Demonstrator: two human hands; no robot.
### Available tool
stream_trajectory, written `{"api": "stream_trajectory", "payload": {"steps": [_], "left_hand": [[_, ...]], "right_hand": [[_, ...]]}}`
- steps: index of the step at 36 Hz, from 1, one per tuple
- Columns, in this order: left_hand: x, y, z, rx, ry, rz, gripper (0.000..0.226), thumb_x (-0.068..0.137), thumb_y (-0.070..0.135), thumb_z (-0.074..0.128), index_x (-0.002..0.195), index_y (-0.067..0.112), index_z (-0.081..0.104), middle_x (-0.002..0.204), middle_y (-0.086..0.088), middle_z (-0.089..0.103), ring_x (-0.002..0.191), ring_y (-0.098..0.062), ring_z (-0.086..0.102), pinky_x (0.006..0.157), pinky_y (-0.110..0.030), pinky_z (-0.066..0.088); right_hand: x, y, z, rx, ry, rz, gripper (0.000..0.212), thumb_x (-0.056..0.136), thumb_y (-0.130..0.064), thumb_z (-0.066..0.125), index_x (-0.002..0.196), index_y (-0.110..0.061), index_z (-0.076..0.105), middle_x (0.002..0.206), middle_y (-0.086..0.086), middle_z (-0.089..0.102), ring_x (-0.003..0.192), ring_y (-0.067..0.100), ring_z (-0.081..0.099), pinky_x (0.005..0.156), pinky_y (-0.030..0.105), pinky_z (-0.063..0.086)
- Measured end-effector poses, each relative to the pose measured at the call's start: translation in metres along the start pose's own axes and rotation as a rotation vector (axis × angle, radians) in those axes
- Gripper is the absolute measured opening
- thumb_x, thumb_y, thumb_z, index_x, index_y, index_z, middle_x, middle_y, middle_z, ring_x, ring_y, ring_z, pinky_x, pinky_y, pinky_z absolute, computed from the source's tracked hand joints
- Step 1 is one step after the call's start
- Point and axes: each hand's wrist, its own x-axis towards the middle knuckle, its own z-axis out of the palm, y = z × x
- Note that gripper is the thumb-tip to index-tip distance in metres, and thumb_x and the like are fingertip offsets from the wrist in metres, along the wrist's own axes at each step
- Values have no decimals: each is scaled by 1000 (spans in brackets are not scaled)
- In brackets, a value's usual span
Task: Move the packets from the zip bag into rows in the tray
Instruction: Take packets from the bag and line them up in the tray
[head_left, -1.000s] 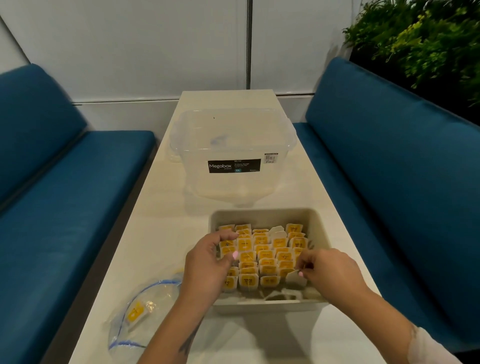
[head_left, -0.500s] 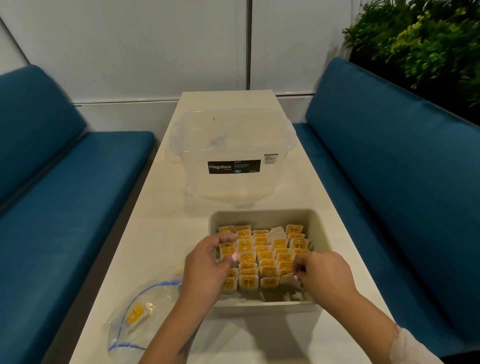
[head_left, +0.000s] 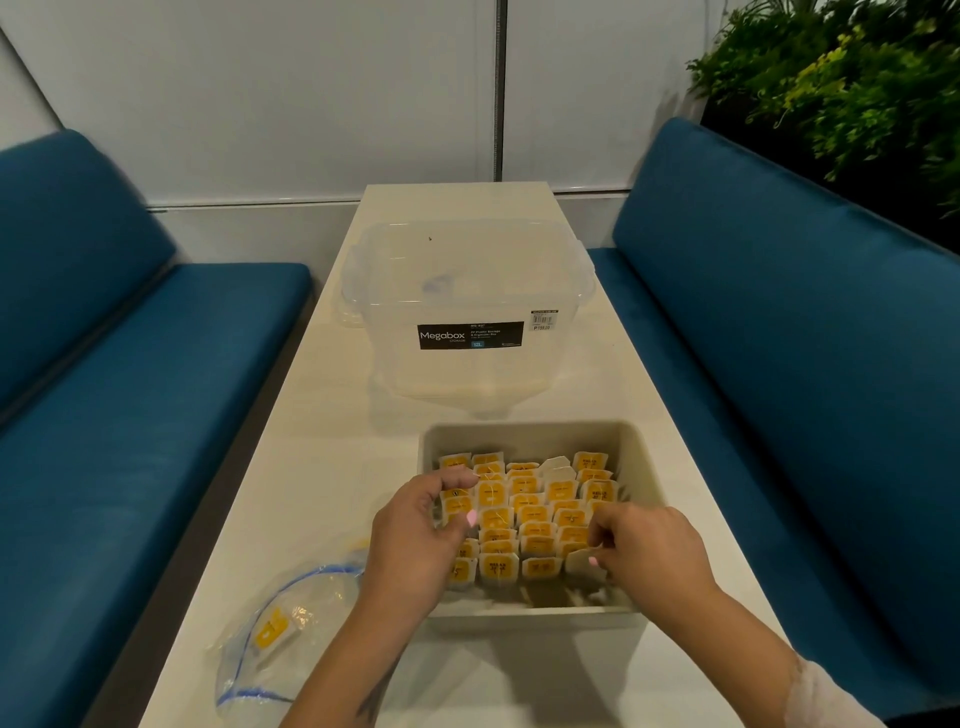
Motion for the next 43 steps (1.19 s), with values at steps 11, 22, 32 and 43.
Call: {"api": "stream_trajectory", "payload": {"steps": [11, 22, 32, 43], "left_hand": [[-2, 0, -3, -5, -12, 10, 31, 84, 9, 68, 97, 38, 62, 124, 10, 60, 119, -10, 51, 73, -2, 38], [-2, -2, -15, 21, 34, 90, 34, 83, 6, 68, 96, 37, 63, 114, 16, 63, 110, -2, 54, 82, -4, 39], [-7, -15, -93, 133, 131, 94, 38, 90, 2, 57, 94, 40, 62, 101, 21, 64, 98, 4, 59, 78, -4, 39], [-37, -48, -130, 514, 27, -122, 42, 69, 41, 80, 101, 46, 54, 99, 24, 55, 88, 3, 55, 71, -20, 45]], "right_hand": [[2, -2, -3, -21, -20, -7, 10, 88, -40, 63, 93, -32, 66, 91, -11, 67, 76, 9, 53, 67, 17, 35], [-3, -1, -8, 32, -29, 23, 17, 84, -27, 69, 82, -34, 54, 81, -13, 61, 74, 8, 56, 53, 12, 32], [-9, -28, -30, 162, 19, -40, 18, 80, -33, 74, 82, -34, 56, 80, -12, 63, 69, 2, 53, 53, 10, 31], [-21, -118, -24, 228, -1, -237, 13, 82, -37, 70, 92, -30, 64, 85, -12, 66, 75, 5, 57, 66, 23, 46]]}}
